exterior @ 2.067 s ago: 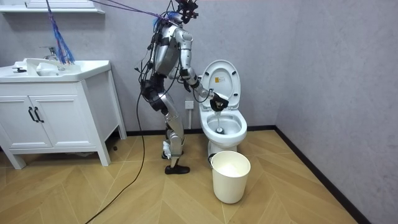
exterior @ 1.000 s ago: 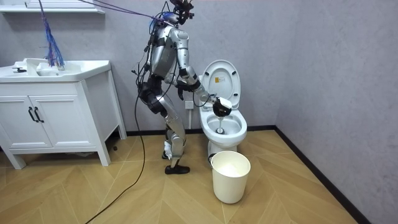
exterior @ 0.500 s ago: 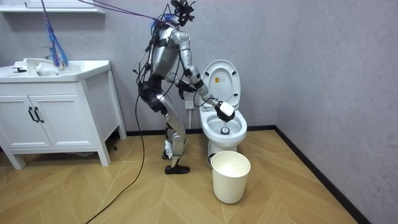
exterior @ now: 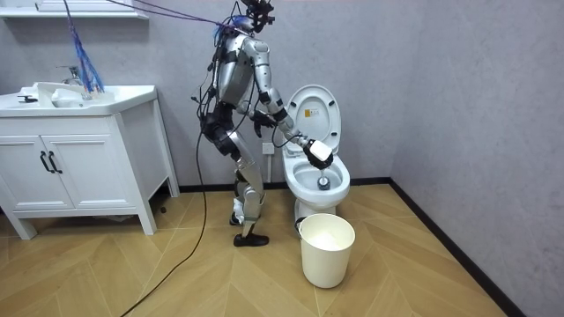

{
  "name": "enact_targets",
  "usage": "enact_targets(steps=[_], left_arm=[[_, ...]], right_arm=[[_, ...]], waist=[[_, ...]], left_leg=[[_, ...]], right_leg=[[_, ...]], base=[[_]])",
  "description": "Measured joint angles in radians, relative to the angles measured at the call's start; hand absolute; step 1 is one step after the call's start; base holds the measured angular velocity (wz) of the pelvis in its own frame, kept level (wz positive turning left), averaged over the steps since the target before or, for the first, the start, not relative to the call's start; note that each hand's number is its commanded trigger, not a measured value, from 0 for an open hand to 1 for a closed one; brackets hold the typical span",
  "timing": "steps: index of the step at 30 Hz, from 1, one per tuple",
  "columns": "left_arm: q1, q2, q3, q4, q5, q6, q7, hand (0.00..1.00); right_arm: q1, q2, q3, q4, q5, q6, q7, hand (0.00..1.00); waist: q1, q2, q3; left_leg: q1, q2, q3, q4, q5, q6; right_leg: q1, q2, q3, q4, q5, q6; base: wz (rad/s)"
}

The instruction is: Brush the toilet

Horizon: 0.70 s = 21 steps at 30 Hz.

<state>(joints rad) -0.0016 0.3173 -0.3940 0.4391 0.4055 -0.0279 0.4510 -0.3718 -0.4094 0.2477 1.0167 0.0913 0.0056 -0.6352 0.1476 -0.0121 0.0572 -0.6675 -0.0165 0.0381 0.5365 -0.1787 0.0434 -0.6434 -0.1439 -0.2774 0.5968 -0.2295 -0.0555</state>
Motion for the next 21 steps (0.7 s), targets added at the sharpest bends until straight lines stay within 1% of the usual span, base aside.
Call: enact_targets(steps=[2,4,6,7,9,10,11,12,13,14,15,16,18,20,21], left_arm=[[0.017,0.003,0.004,0.014,0.001,0.000,-0.014,0.00],[0.030,0.003,0.010,0.056,0.001,-0.002,-0.033,0.00],[0.049,0.003,0.029,0.122,-0.004,-0.008,-0.050,0.00],[0.057,0.003,0.036,0.136,-0.004,-0.008,-0.052,0.00],[0.093,0.002,0.063,0.167,-0.024,-0.008,-0.057,0.00],[0.104,0.002,0.068,0.176,-0.023,-0.008,-0.063,0.00],[0.127,0.002,0.081,0.190,-0.023,-0.007,-0.070,0.00],[0.158,0.003,0.101,0.193,-0.023,-0.007,-0.071,0.00],[0.177,0.002,0.111,0.196,-0.023,-0.007,-0.072,0.00],[0.208,0.002,0.125,0.211,-0.023,-0.007,-0.074,0.00],[0.234,0.002,0.141,0.230,-0.030,-0.010,-0.075,0.00],[0.246,0.002,0.150,0.240,-0.039,-0.011,-0.075,0.00],[0.293,0.001,0.185,0.269,-0.070,-0.006,-0.075,0.00],[0.321,-0.001,0.203,0.295,-0.080,0.003,-0.081,0.00],[0.342,-0.011,0.226,0.298,-0.082,0.010,-0.092,0.00]], right_arm=[[0.017,-0.002,-0.010,-0.011,-0.007,-0.005,-0.007,1.00],[0.049,-0.002,-0.011,-0.013,-0.019,-0.019,-0.009,1.00],[0.085,-0.001,-0.011,-0.014,-0.017,-0.039,-0.007,1.00],[0.095,0.000,-0.011,-0.014,-0.015,-0.041,-0.006,1.00],[0.151,0.001,-0.017,-0.024,0.004,-0.045,-0.006,1.00],[0.172,0.001,-0.022,-0.031,0.008,-0.044,-0.006,1.00],[0.219,0.004,-0.034,-0.064,0.015,-0.041,-0.006,1.00],[0.260,0.014,-0.038,-0.092,0.017,-0.039,-0.006,1.00],[0.279,0.020,-0.040,-0.102,0.016,-0.039,-0.005,1.00],[0.312,0.029,-0.047,-0.117,0.012,-0.040,-0.003,1.00],[0.345,0.037,-0.065,-0.131,0.012,-0.042,-0.002,1.00],[0.358,0.043,-0.075,-0.132,0.012,-0.043,-0.001,1.00],[0.406,0.055,-0.088,-0.152,-0.028,-0.040,0.002,1.00],[0.447,0.067,-0.118,-0.198,-0.046,-0.039,0.002,1.00],[0.477,0.068,-0.127,-0.227,-0.046,-0.039,0.003,1.00]], waist=[[-0.007,-0.002,-0.0006],[-0.012,-0.003,-0.0011],[-0.022,-0.005,-0.0027],[-0.027,-0.005,-0.0033],[-0.037,-0.014,-0.0121],[-0.038,-0.016,-0.0145],[-0.040,-0.021,-0.0196],[-0.043,-0.031,-0.0329],[-0.048,-0.034,-0.0396],[-0.063,-0.037,-0.0495],[-0.064,-0.036,-0.0572],[-0.068,-0.036,-0.0591],[-0.086,-0.033,-0.0613],[-0.093,-0.028,-0.0624],[-0.097,-0.029,-0.0624]], left_leg=[[0.033,0.000,0.005,-0.018,0.000,0.000],[0.073,0.000,0.008,-0.032,0.000,0.000],[0.121,0.000,0.021,-0.063,0.000,0.000],[0.133,0.000,0.023,-0.070,0.000,0.000],[0.178,0.000,0.031,-0.099,0.000,0.000],[0.192,0.001,0.032,-0.107,0.000,-0.001],[0.224,0.003,0.038,-0.124,0.000,-0.001],[0.256,0.004,0.044,-0.145,0.001,-0.002],[0.273,0.005,0.044,-0.153,0.001,-0.002],[0.312,0.007,0.042,-0.171,0.000,-0.002],[0.358,0.011,0.043,-0.193,-0.003,-0.007],[0.383,0.014,0.043,-0.205,-0.004,-0.008],[0.454,0.020,0.046,-0.240,-0.009,-0.010],[0.488,0.019,0.049,-0.264,-0.010,-0.010],[0.514,0.020,0.063,-0.280,-0.010,-0.010]], right_leg=[[0.028,0.001,0.003,-0.013,0.001,0.002],[0.064,0.005,0.006,-0.031,0.001,0.004],[0.100,0.008,0.017,-0.048,-0.001,0.008],[0.110,0.009,0.019,-0.053,-0.002,0.009],[0.148,0.015,0.028,-0.077,-0.001,0.012],[0.162,0.018,0.030,-0.085,0.000,0.015],[0.191,0.025,0.035,-0.105,0.003,0.018],[0.221,0.028,0.036,-0.124,0.003,0.020],[0.238,0.032,0.038,-0.135,0.004,0.021],[0.282,0.041,0.043,-0.164,0.008,0.026],[0.332,0.052,0.044,-0.200,0.014,0.030],[0.358,0.059,0.049,-0.220,0.020,0.032],[0.438,0.076,0.056,-0.280,0.033,0.038],[0.471,0.077,0.057,-0.299,0.036,0.041],[0.485,0.078,0.065,-0.305,0.037,0.042]], base=[[-0.06],[-0.07],[-0.13],[-0.12],[-0.10],[-0.08],[-0.12],[-0.12],[-0.09],[-0.07],[-0.10],[-0.16],[-0.11],[-0.09],[-0.22]])
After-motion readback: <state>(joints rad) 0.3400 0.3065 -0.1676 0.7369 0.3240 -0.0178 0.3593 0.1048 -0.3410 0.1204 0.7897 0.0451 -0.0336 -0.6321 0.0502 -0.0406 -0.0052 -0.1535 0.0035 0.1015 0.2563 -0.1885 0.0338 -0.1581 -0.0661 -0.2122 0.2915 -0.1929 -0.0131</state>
